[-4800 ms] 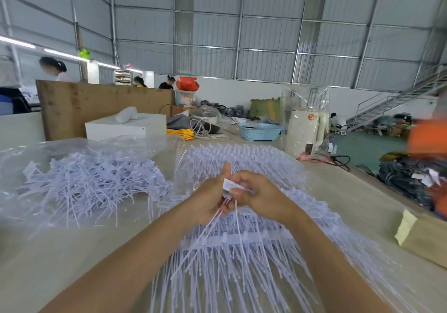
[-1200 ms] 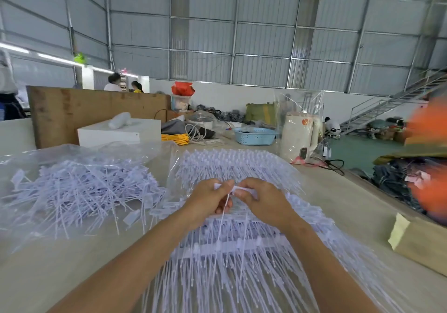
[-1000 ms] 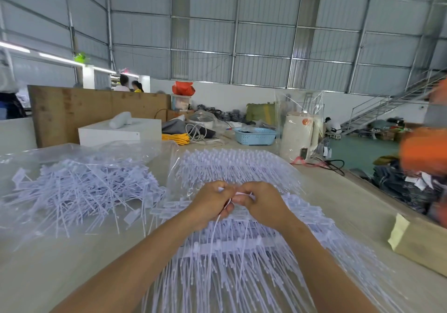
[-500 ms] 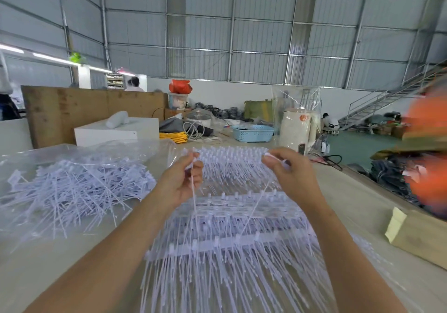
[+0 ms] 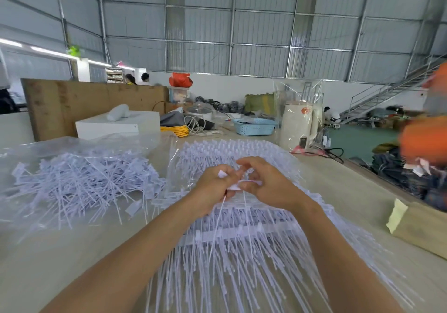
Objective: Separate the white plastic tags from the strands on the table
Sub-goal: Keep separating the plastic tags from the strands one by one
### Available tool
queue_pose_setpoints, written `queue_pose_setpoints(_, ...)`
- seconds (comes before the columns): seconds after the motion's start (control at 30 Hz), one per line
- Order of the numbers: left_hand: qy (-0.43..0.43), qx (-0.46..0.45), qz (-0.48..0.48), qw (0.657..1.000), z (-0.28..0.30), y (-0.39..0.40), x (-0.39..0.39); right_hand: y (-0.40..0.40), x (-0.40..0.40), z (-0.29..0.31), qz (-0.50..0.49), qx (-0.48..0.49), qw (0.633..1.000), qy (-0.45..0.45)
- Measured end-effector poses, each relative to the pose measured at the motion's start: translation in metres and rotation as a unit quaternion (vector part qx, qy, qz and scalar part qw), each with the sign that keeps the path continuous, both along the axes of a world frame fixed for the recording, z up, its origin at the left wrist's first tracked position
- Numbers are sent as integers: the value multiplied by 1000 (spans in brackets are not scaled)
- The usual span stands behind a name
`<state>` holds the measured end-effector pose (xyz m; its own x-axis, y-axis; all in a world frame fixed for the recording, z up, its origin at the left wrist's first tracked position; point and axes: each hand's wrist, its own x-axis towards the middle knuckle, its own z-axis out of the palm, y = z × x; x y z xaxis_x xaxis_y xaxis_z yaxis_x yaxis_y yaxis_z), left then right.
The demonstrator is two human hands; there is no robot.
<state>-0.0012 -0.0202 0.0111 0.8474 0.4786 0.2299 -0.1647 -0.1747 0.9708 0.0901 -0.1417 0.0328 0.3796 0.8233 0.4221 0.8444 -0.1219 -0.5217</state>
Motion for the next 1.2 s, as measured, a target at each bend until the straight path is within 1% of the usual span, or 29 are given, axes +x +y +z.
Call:
queue_pose_setpoints(0.07, -35, -11, 40, 999, 0, 2, 1, -2, 5, 0, -11, -33, 999, -3)
queue_pose_setpoints(0.13, -38, -56, 44, 997, 1, 5, 2, -3, 6, 0, -10, -28, 1000, -2)
queue_pose_setpoints(0.2, -10, -88, 13, 996, -1, 3, 2, -1, 8, 0, -22, 4, 1000, -13)
queue_pose_setpoints(0.27, 25, -101, -9, 995, -3, 1, 1, -1, 9, 0, -38, 26, 998, -35)
queue_pose_setpoints(0.37, 43, -118, -19, 992, -1, -3, 0, 1, 9, -3, -30, 37, 998, -41)
queue_pose_setpoints(0.4, 57, -129, -23, 990, 0, -3, -1, 1, 9, -5, -32, 38, 997, -56)
queue_pose_setpoints(0.43, 75, -147, -26, 986, 2, -4, -2, 2, 9, -6, -41, 33, 994, -91)
queue_pose_setpoints(0.5, 109, -202, -36, 973, 5, -3, -2, 3, 8, -9, -67, 13, 979, -190)
queue_pose_setpoints(0.53, 117, -229, -46, 965, 7, -2, -2, 4, 8, -8, -75, 15, 973, -217)
queue_pose_setpoints(0.63, 105, -292, -108, 945, 14, 3, -4, 6, 5, -3, -75, 61, 967, -234)
queue_pose_setpoints(0.7, 69, -318, -154, 933, 22, 7, -10, 2, 11, -1, -117, 96, 956, -250)
queue_pose_setpoints(0.73, 50, -324, -171, 929, 26, 11, -14, -4, 18, -1, -152, 111, 954, -234)
queue_pose_setpoints(0.8, 26, -309, -169, 936, 35, 19, -20, -20, 31, 3, -211, 146, 957, -137)
queue_pose_setpoints(0.87, 31, -274, -105, 956, 36, 23, -21, -32, 36, 11, -221, 215, 951, -35)
queue_pose_setpoints(0.9, 40, -261, -65, 962, 32, 23, -18, -35, 34, 16, -211, 256, 943, -12)
queue_pose_setpoints(0.93, 44, -257, -35, 965, 28, 21, -15, -36, 29, 23, -197, 291, 936, -11)
queue_pose_setpoints(1.0, 36, -259, -18, 965, 18, 17, -10, -37, 16, 34, -159, 332, 929, -22)
queue_pose_setpoints(1.07, 23, -249, -17, 968, 13, 15, -6, -36, 5, 40, -97, 330, 939, 9)
queue_pose_setpoints(1.13, 15, -238, -29, 971, 13, 10, -5, -29, -5, 40, -54, 265, 962, 36)
queue_pose_setpoints(1.2, 23, -221, -62, 973, 13, 4, -3, -16, -12, 33, -37, 215, 975, 30)
